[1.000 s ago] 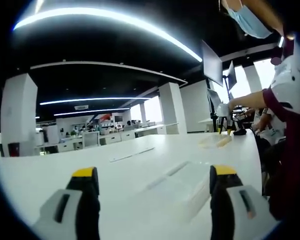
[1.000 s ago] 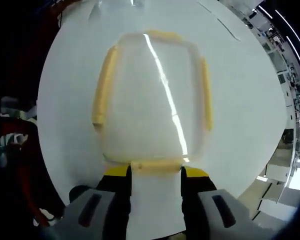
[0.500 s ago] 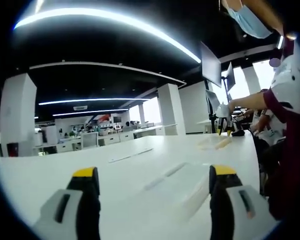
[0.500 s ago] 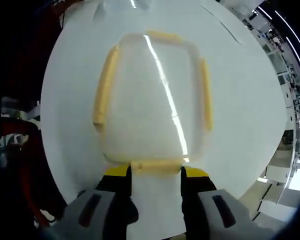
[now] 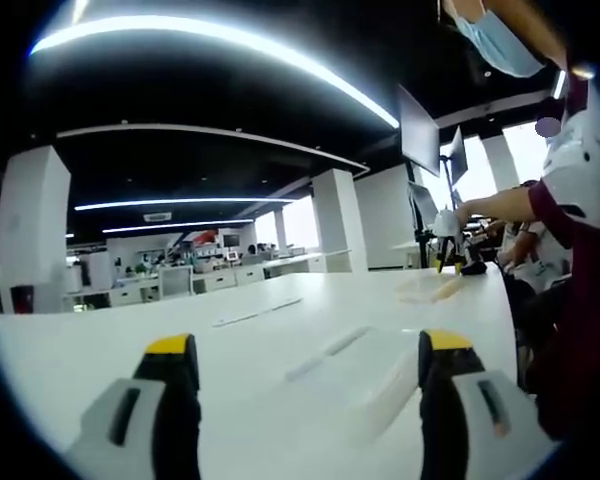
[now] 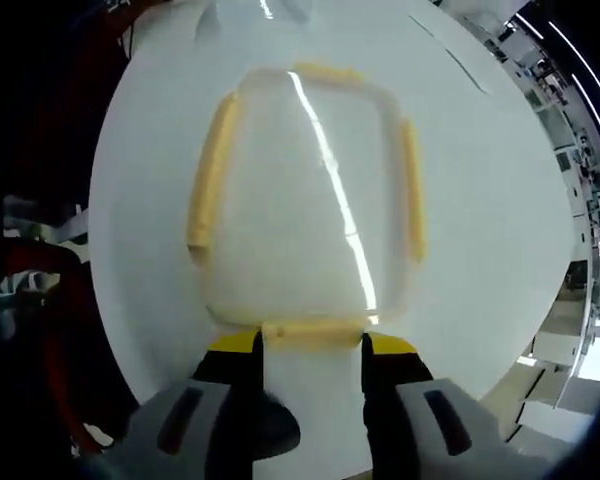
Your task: Snap each plastic latch of the storage box into its locked position after aligning the lid with the box until every specified latch is closed and the lid sits flush.
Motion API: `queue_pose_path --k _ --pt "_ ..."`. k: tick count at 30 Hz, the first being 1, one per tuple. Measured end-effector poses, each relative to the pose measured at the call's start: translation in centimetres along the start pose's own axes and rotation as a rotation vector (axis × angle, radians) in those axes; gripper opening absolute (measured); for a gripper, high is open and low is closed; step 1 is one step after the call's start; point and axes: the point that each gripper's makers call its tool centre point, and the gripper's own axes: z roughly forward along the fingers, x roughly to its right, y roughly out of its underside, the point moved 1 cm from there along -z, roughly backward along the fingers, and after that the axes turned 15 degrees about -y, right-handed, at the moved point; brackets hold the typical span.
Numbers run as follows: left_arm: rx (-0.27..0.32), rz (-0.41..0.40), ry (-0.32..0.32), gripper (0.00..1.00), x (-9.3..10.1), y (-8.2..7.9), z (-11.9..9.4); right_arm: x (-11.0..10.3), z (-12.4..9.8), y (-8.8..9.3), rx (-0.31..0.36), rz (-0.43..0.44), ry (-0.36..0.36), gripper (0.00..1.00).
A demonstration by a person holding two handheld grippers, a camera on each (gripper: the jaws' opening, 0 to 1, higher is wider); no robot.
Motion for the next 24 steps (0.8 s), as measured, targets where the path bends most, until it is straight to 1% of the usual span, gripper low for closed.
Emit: queue_pose_path --k 16,24 --pt "0.004 0.0 0.012 0.91 0.2 -0.1 0.0 -1.2 0.2 -0.6 -0.002 -0.01 0.0 0.37" --pt "0.003 -0.006 0.025 0.91 0.5 0.1 0.2 -2.2 0.3 -0.9 -0.01 -0.017 -0.004 0.37"
